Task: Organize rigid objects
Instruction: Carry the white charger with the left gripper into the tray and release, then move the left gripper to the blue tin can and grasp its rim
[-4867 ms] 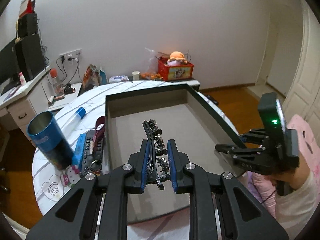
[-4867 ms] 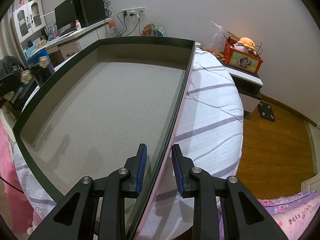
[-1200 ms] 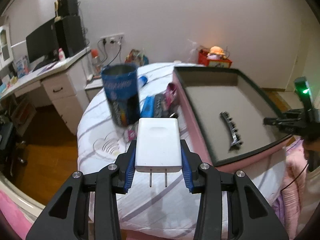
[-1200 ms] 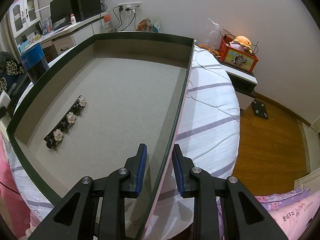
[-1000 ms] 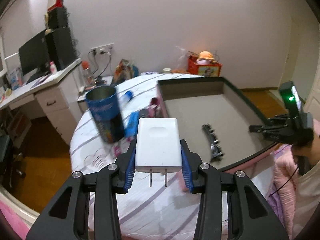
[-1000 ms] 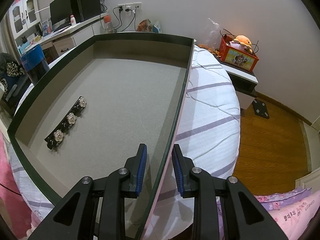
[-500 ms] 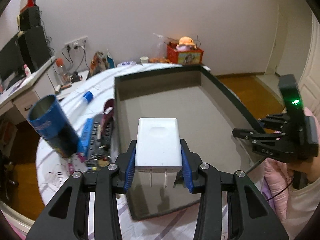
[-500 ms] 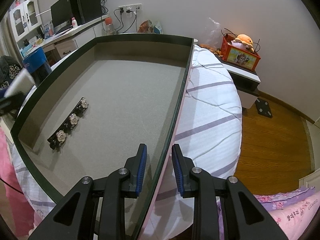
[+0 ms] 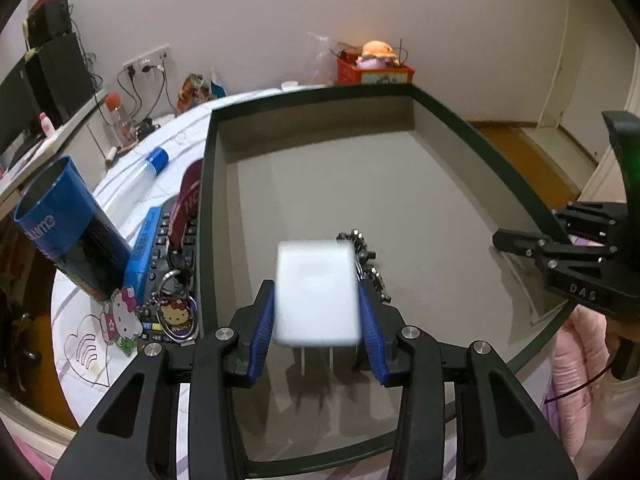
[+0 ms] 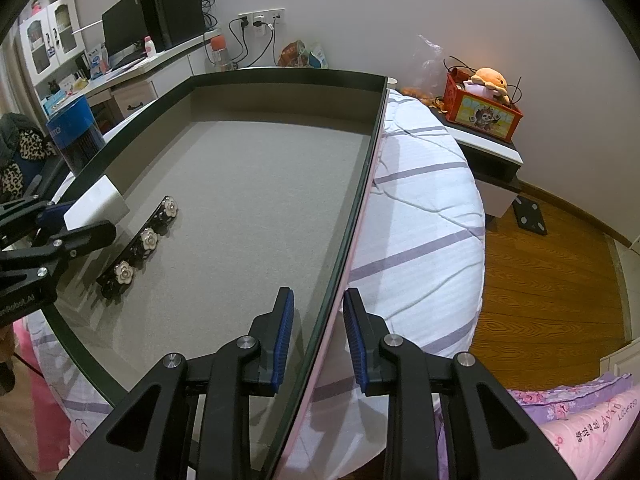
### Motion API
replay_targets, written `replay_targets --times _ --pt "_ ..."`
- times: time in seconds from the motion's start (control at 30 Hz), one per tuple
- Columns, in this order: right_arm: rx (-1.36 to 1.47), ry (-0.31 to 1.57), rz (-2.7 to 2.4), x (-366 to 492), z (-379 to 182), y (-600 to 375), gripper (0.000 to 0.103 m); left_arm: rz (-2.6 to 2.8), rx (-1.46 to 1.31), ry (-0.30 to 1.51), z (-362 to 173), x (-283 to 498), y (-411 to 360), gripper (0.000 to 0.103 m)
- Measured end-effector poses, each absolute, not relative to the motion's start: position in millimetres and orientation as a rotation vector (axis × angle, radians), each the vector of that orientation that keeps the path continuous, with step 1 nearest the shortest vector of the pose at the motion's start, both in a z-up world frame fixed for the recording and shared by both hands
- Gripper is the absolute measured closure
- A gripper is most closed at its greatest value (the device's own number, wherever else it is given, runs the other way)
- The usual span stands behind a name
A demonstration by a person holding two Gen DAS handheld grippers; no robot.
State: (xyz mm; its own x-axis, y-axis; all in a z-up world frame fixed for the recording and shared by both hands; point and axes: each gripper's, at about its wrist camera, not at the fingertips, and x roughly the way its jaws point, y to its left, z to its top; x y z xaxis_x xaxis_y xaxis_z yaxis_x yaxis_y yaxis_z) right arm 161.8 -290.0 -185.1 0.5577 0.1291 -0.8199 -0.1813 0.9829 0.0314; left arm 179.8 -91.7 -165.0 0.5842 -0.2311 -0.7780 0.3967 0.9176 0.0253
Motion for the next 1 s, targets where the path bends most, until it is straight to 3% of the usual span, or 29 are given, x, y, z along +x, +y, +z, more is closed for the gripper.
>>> replay_targets --times 0.07,0.13,0.33,0.47,1.0 --pt "-0.062 0.963 0.181 161.7 -185.0 -289.7 0.075 -0.366 0.203 0.859 -161.2 178.1 -89.8 0.039" --pt "-0.061 0.964 0.177 161.6 -184.5 -289.4 0.075 -0.361 0.198 0.83 -154.4 174.1 -86.6 0.025" --pt "-0.071 0.972 0.16 162.3 -183.6 -285.8 0.075 -0.344 0.181 0.786 -138.0 162.1 -73.5 0.016" --pt "-0.079 0.976 0.15 162.5 -183.7 -283.8 0.075 -0.344 0.142 0.757 -124.3 147.3 -57.0 0.003" --pt "-0.091 0.992 0.107 163.2 -183.5 -279.7 0.075 -0.134 0.086 0.598 -93.7 96.8 33.4 0.001"
